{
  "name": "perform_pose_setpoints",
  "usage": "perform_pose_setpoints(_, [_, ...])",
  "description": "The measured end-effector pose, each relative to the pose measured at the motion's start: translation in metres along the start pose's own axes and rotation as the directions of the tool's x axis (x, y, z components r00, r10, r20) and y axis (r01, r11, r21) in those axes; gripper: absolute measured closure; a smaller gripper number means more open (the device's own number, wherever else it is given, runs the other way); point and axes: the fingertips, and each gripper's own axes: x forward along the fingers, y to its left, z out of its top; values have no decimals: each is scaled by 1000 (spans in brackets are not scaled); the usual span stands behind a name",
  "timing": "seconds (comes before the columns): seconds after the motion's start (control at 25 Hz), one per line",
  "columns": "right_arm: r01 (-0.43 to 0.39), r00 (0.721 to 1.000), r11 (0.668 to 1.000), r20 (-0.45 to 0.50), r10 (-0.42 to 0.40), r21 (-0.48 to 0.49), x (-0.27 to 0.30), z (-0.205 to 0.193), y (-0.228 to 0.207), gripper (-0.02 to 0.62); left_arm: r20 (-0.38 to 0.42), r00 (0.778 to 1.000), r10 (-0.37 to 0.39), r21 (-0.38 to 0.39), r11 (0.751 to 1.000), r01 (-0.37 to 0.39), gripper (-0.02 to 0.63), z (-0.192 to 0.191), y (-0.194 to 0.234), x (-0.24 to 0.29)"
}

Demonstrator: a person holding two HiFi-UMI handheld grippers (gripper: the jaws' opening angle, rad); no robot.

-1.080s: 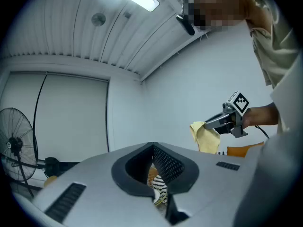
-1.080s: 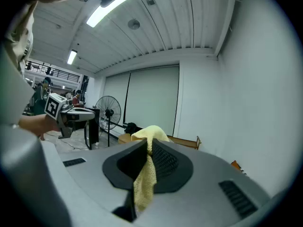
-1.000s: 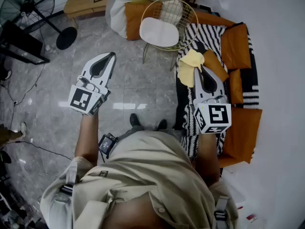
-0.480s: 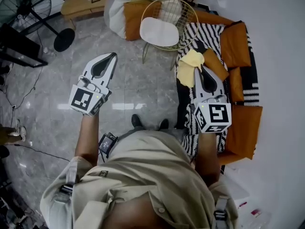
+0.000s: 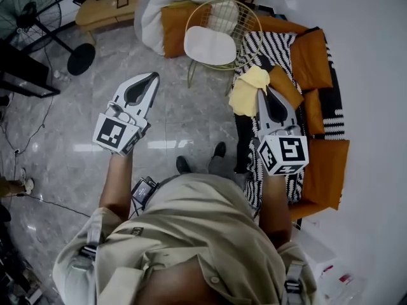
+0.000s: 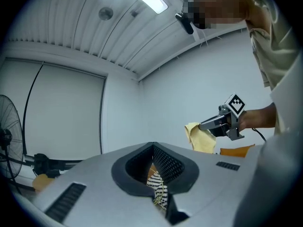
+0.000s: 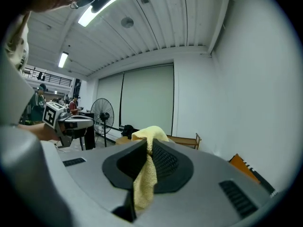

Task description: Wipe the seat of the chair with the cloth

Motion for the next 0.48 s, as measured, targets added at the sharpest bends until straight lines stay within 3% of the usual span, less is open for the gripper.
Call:
perform_pose_setpoints(0.24, [-19,1000,1000,-2,19,23,40,-11,-26,551,-27,1000,12,-5,1000,-12,589,-14,10,33])
perform_pose_setpoints(0.48, [-81,997,995,6,81,50,92,-10,-79,551,-81,996,37,-1,999,-37,589,-15,7,91])
